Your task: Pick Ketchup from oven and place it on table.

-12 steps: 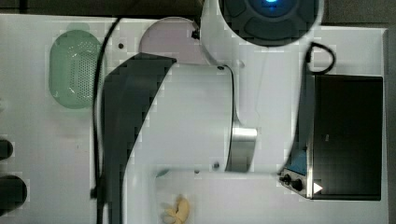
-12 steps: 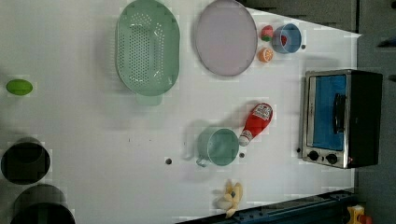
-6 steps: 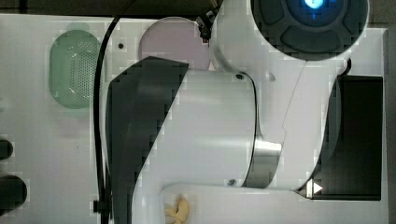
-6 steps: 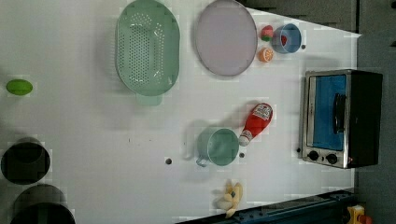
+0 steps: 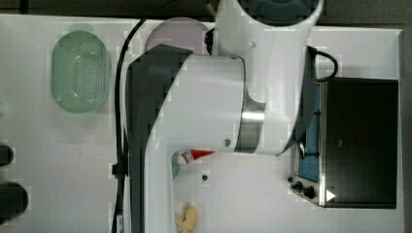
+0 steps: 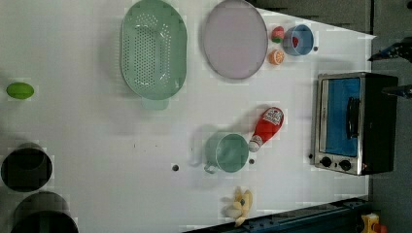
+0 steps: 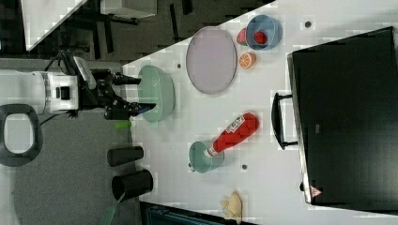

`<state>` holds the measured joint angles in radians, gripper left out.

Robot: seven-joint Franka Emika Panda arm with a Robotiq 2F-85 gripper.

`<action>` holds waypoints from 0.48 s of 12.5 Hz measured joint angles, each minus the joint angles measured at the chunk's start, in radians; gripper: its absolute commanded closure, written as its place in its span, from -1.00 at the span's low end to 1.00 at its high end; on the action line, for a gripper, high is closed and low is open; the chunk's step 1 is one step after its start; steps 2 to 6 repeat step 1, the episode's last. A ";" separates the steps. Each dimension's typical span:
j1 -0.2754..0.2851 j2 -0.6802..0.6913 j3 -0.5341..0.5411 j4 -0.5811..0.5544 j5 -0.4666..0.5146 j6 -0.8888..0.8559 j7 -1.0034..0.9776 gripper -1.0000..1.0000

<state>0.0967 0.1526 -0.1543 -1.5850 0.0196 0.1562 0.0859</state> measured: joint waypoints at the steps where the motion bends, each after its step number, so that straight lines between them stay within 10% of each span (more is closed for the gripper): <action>1: 0.006 0.000 0.004 -0.007 0.001 0.001 0.000 -1.00; 6: 0.006 0.000 0.004 -0.007 0.001 0.001 0.000 -1.00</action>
